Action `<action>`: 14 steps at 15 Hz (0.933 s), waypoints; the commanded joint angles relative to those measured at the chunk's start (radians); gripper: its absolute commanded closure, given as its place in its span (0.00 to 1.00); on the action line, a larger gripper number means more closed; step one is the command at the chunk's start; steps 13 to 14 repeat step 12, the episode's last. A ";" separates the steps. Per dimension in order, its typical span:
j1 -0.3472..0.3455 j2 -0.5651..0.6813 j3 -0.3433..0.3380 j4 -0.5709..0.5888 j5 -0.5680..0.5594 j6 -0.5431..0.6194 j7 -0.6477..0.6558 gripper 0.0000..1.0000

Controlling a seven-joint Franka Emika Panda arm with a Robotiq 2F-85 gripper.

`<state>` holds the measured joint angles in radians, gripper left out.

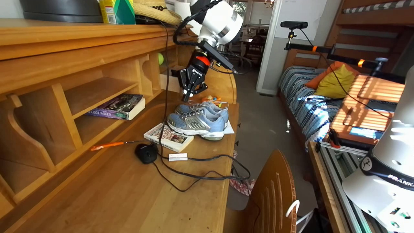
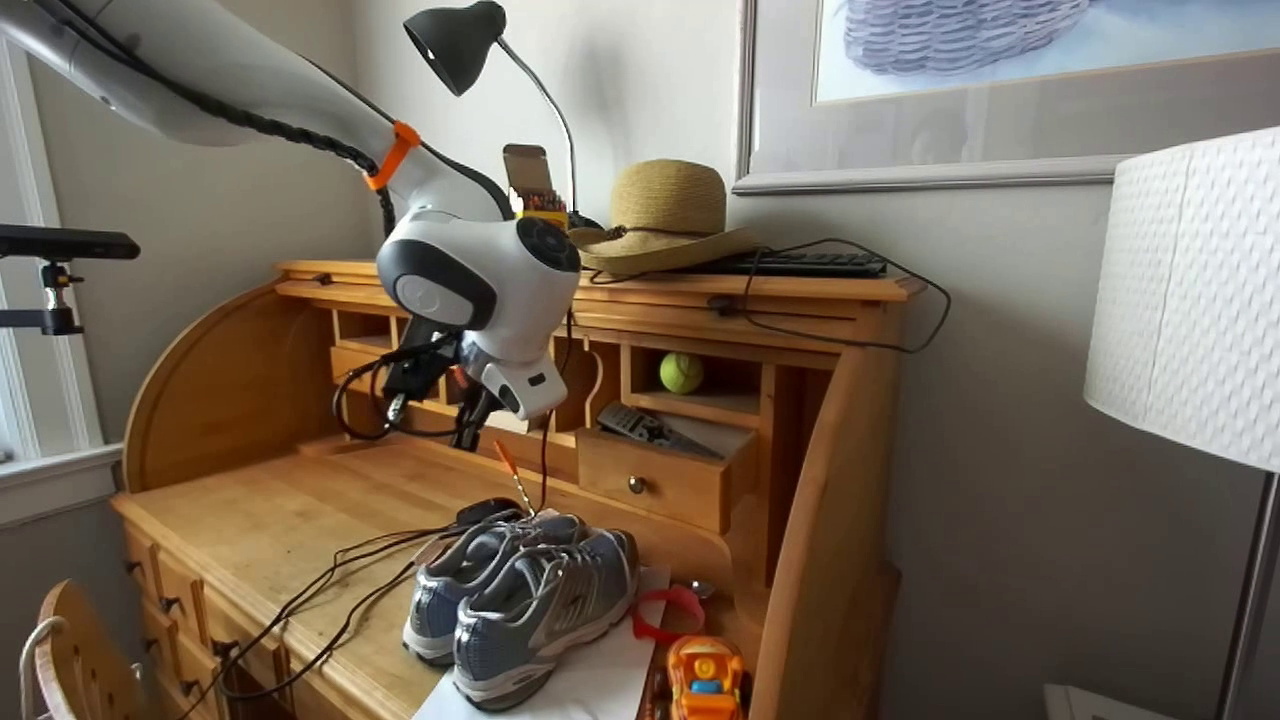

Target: Pick up the remote and put it in the drawer on the right

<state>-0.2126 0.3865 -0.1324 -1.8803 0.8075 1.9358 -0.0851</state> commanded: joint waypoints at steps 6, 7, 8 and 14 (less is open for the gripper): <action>-0.030 -0.105 -0.045 -0.120 -0.447 -0.251 -0.168 1.00; -0.034 -0.111 -0.047 -0.128 -0.496 -0.252 -0.210 1.00; -0.045 -0.116 -0.044 -0.131 -0.510 -0.252 -0.263 0.99; -0.054 -0.083 -0.037 -0.097 -0.475 -0.239 -0.243 0.87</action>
